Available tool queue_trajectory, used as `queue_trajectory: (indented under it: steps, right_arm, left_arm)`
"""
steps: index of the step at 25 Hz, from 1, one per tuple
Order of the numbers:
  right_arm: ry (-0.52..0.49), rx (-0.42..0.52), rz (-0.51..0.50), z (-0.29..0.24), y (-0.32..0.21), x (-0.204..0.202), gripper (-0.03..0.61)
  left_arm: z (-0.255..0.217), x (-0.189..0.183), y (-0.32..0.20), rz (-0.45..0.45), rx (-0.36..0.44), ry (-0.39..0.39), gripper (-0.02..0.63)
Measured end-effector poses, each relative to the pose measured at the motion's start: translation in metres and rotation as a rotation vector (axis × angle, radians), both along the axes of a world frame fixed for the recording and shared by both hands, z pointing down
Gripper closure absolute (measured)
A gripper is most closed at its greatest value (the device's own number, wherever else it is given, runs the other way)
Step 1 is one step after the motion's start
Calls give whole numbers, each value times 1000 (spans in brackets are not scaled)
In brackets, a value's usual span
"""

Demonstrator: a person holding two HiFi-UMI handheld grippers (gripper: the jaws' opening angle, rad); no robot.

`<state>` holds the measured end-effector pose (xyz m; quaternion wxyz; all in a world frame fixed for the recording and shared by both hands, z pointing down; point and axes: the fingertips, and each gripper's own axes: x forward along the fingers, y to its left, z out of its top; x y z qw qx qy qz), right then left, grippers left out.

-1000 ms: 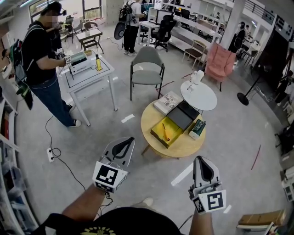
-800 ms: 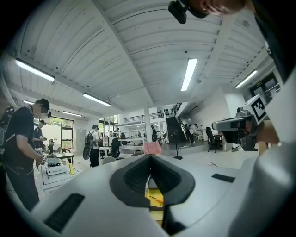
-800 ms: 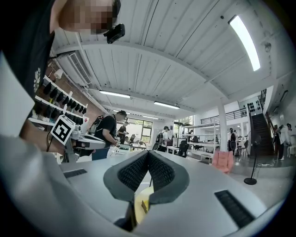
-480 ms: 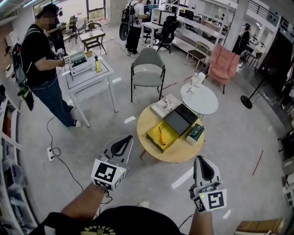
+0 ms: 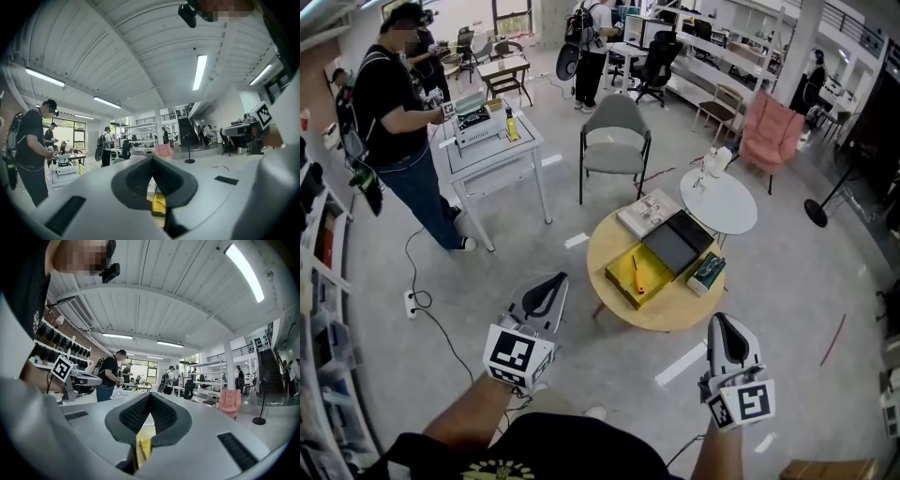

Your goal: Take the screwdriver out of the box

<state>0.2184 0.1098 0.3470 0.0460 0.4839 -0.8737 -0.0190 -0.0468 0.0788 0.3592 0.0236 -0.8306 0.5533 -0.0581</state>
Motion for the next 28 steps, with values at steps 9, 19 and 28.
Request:
queue_trajectory:
  steps: [9,19,28]
  right_arm:
    - [-8,0,-6,4,-7,-14,565]
    - [-3,-12,28,8,-20,-34,565]
    - [-8,-39,20,15,-60,-51,565]
  left_arm:
    - [-2,-6,-2,16,7,-36,601]
    - [-1,1,-29,114,20,-54,601]
    - [9,-12,-69,119,-4,-56,601]
